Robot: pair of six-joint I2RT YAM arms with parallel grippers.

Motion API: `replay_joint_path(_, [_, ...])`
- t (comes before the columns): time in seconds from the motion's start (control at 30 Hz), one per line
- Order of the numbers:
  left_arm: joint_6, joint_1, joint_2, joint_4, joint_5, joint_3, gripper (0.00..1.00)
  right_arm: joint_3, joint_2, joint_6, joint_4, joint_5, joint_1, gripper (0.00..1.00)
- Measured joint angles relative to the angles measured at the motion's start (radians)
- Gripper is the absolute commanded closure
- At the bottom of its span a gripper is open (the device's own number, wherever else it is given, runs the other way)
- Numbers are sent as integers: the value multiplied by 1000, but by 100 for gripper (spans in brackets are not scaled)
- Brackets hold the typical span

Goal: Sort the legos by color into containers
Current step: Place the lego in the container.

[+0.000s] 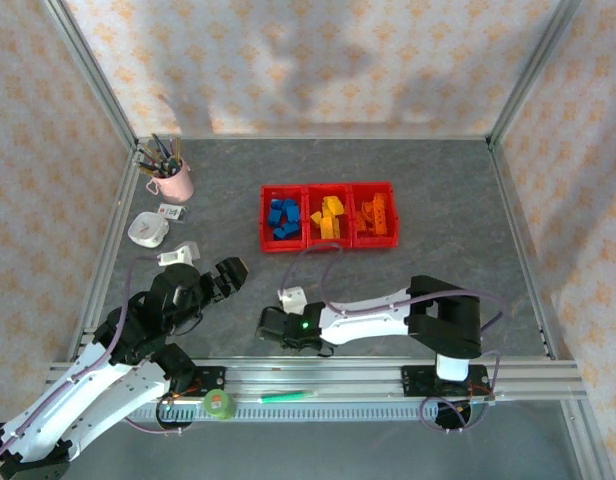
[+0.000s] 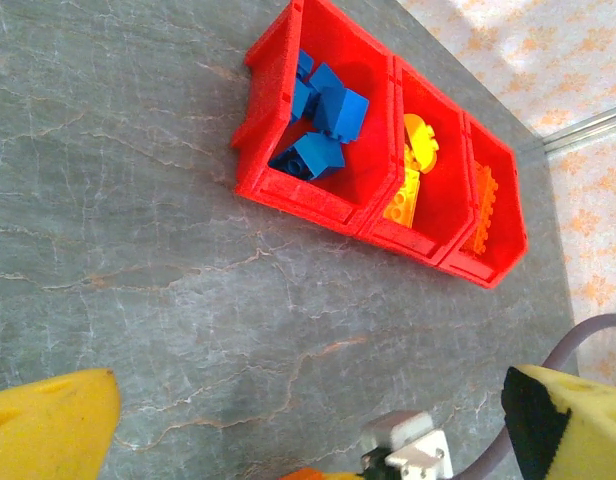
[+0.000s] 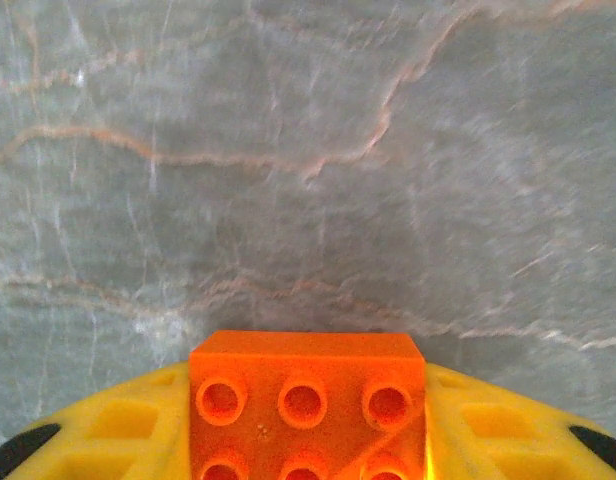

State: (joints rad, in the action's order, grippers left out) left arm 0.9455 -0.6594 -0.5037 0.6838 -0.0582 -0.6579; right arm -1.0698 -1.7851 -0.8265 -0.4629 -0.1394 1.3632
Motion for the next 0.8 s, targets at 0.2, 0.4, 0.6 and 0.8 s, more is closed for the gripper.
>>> replay_joint_path(0.2, [-5,0,-49,-28,-2,-3,1,17,168,48,-2,-14,-139,54])
replay_joint_path(0.4, [-38,0,-154,-118,0,-19,1,17,319,165,-1,-28,-404,52])
replay_joint_path(0.6, [-77,0,-259,-245,6,-26,1,9,346,293,13,-13,-658,50])
replay_joint_path(0.8, [-107,0,-351,-362,6,-31,1,-94,230,400,48,37,-837,50])
